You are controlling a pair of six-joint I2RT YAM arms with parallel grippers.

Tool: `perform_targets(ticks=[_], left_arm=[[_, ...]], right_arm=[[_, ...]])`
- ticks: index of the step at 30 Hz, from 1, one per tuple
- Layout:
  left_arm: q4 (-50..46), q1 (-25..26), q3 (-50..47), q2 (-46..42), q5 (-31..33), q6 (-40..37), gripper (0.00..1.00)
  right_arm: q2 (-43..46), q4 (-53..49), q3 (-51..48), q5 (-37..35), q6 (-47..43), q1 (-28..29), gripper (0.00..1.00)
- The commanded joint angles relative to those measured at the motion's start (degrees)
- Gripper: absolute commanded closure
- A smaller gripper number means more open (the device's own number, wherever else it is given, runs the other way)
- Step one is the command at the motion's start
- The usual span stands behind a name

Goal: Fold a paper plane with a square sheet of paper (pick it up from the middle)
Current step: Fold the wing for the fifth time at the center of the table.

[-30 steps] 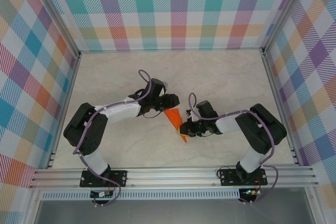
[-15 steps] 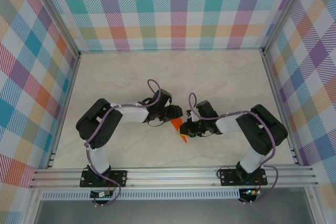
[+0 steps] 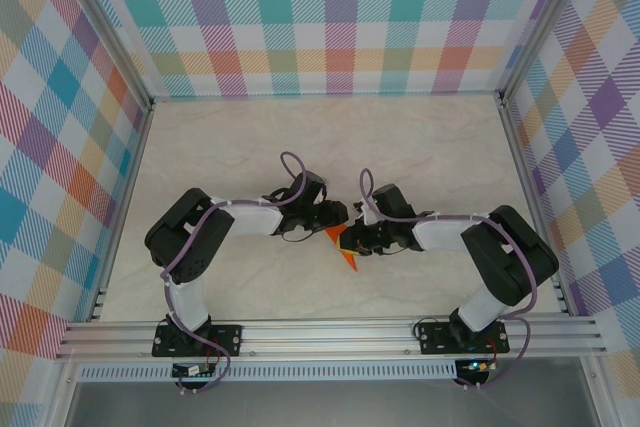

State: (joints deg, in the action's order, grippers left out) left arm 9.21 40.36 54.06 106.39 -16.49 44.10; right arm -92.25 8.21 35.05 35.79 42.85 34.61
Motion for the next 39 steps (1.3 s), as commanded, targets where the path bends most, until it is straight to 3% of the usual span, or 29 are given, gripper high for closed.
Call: perform_targets(ticks=[1, 18, 27, 39], left_arm=[[-2.92, -0.11, -1.85, 3.38, 2.82, -0.62, 0.55], [-5.52, -0.24, -1.65, 3.69, 4.19, -1.93, 0.56], [-4.51, -0.2, -1.26, 3.64, 2.44, -1.6, 0.56], [-3.94, -0.19, -1.22, 3.47, 1.59, -0.9, 0.56]], right_arm=[[-2.06, -2.61, -1.36, -0.77, -1.05, 0.37, 0.84], [8.54, -8.89, -11.3, -3.16, -3.46, 0.37, 0.83], [18.34, -13.53, -8.64, -5.51, -4.18, 0.35, 0.75], [8.96, -6.46, -1.57, -3.97, -1.6, 0.37, 0.73]])
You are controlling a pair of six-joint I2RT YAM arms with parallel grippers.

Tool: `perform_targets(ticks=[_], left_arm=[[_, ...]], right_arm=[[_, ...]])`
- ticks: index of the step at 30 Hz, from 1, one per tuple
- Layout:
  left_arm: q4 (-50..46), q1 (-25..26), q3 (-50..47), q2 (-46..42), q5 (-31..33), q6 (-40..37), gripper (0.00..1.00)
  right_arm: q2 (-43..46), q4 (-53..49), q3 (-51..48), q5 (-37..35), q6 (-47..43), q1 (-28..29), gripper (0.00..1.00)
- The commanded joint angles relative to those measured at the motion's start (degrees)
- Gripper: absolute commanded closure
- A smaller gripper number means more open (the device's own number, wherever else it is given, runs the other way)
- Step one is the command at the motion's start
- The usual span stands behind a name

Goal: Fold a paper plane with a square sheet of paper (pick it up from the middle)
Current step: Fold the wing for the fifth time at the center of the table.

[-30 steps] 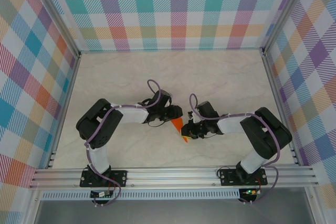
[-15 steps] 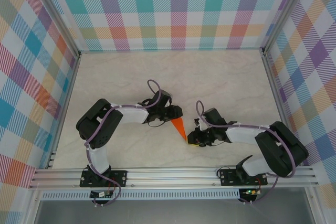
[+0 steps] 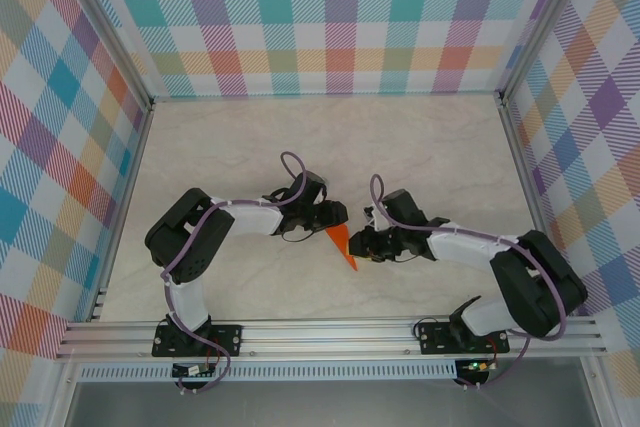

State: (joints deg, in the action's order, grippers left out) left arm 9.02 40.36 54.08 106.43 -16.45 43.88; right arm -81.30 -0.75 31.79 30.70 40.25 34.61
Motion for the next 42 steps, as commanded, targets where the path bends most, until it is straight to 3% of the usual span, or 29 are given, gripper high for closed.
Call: perform_targets(ticks=[1, 14, 21, 42], left_arm=[[-3.74, -0.19, -1.26, 3.35, 1.61, -0.7, 0.56], [-3.82, -0.2, -1.44, 3.34, 1.51, -0.4, 0.56], [-4.01, -0.23, -1.17, 3.17, 1.68, -0.55, 0.56], [-6.28, -4.12, -0.47, 1.61, 7.2, -5.23, 0.54]], right_arm=[[-2.78, 3.02, 2.08, 1.18, 1.22, 0.37, 0.73], [-13.7, 7.21, 6.42, 1.19, 2.32, -0.14, 0.73], [-17.12, 7.62, 3.39, -0.38, 1.98, -0.19, 0.76], [-16.7, 8.62, -1.69, 2.05, 0.09, -0.07, 0.84]])
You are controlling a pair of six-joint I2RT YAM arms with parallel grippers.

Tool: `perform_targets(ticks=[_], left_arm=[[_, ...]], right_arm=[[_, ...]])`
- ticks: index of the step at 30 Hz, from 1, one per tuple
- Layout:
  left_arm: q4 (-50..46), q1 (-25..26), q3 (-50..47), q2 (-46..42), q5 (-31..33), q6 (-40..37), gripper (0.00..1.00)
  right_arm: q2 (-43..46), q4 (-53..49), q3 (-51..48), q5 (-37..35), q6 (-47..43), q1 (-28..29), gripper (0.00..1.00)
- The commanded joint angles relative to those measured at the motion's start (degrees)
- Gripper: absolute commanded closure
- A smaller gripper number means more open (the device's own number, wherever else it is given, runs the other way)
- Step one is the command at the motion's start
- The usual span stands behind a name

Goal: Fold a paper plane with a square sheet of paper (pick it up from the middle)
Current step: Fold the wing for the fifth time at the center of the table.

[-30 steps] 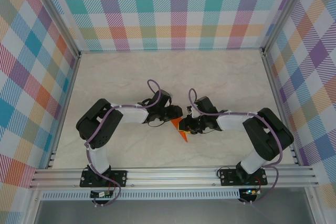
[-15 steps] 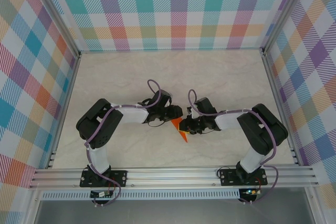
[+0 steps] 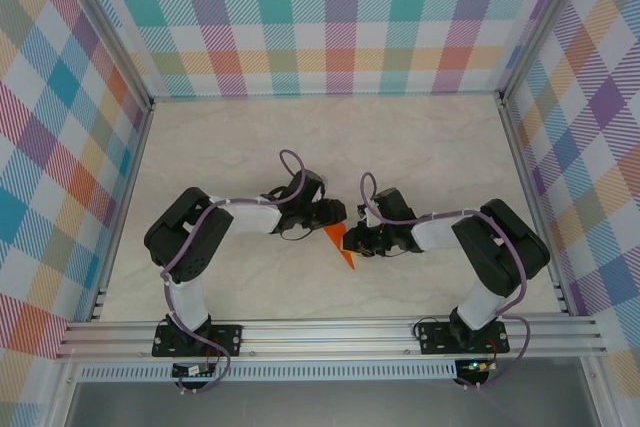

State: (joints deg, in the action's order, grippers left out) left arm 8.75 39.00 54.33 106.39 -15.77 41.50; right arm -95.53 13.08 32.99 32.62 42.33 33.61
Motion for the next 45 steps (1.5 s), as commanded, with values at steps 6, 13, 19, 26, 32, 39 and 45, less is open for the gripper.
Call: perform_targets(ticks=[6, 13, 19, 26, 32, 39, 45], left_arm=[[-5.25, -3.61, -0.45, 1.71, 4.24, -2.83, 0.53], [-3.6, -3.41, -2.38, 1.79, -0.38, -2.14, 0.52], [-3.13, -3.02, -3.25, 1.39, -1.7, -1.75, 0.52], [-2.95, -2.53, -3.14, 1.15, -2.33, -1.38, 0.52], [-2.13, -2.01, -3.86, 0.31, -2.38, -0.98, 0.52], [-4.48, -2.05, -3.96, -0.72, 1.58, -2.35, 0.52], [-6.61, -2.59, -2.59, -1.88, 4.55, -3.63, 0.51]], right_arm=[[-2.41, -5.45, -2.55, 1.14, -2.16, 0.94, 0.83], [2.74, -10.05, 1.49, 1.32, -2.67, 1.07, 0.82], [5.08, -11.87, 5.16, -0.11, -2.3, 2.08, 0.82], [1.74, -11.28, 9.38, 0.76, -1.72, 2.72, 0.81], [-4.75, -14.4, 12.78, -1.98, -2.05, 3.48, 0.81], [-7.05, -16.44, 7.89, -6.57, -1.9, 3.44, 0.84], [-6.52, -15.39, 4.19, -6.39, -2.32, 3.48, 0.87]])
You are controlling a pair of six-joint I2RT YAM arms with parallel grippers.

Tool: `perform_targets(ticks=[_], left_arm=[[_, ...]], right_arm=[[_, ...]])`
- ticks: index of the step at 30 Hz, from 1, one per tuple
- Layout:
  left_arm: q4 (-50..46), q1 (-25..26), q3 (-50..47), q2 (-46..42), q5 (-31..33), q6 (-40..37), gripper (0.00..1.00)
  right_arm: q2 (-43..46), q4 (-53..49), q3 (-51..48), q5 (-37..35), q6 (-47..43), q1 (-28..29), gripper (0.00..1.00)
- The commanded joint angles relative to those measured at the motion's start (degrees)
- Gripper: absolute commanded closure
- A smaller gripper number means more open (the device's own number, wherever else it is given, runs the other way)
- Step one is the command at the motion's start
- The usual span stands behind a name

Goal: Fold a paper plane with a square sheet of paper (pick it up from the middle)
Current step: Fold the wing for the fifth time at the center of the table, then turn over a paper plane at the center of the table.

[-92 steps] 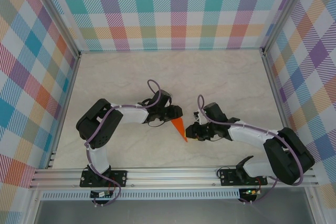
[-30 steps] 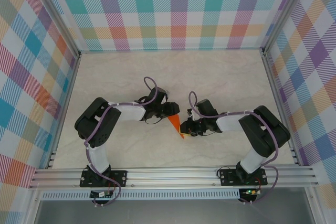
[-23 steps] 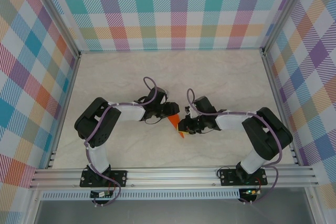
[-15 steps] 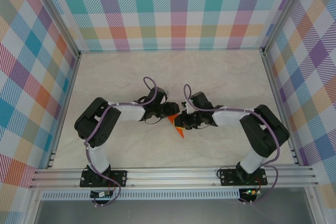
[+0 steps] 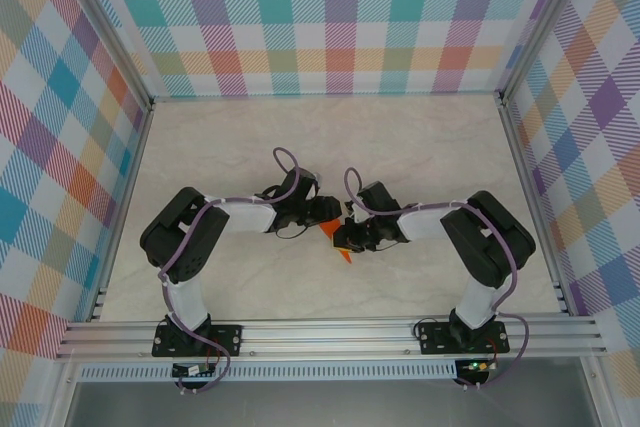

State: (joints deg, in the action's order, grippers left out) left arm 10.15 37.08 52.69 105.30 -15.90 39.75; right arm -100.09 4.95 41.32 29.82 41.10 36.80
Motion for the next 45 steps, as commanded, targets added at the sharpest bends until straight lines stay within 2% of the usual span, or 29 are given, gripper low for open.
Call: perform_targets(ticks=[1, 23, 31, 40, 43, 45], left_arm=[[-8.04, -0.93, -0.83, -0.87, 4.85, -1.99, 0.51], [-6.64, -7.49, -0.08, -0.31, 5.95, -4.32, 0.49], [-10.05, -10.93, 2.84, -1.21, 4.88, -6.96, 0.49], [-16.73, -10.8, 3.56, -8.82, 6.09, -6.63, 0.47], [-21.1, -9.43, 3.52, -13.22, 7.58, -5.69, 0.46], [-25.36, -6.73, 4.01, -15.77, 11.14, -4.3, 0.45]], right_arm=[[-1.8, -7.2, -4.52, -3.53, -1.24, 0.3, 0.88], [-0.85, -5.58, -5.45, -0.87, -1.77, 0.3, 0.89], [-0.23, -3.37, -5.45, 0.92, -1.05, 0.29, 0.88], [3.87, -2.11, -3.96, 2.45, -0.37, 0.29, 0.82], [8.69, -2.5, -3.92, 2.46, -0.44, 0.29, 0.76], [14.3, -5.2, -4.1, -1.1, -1.59, 0.21, 0.72]])
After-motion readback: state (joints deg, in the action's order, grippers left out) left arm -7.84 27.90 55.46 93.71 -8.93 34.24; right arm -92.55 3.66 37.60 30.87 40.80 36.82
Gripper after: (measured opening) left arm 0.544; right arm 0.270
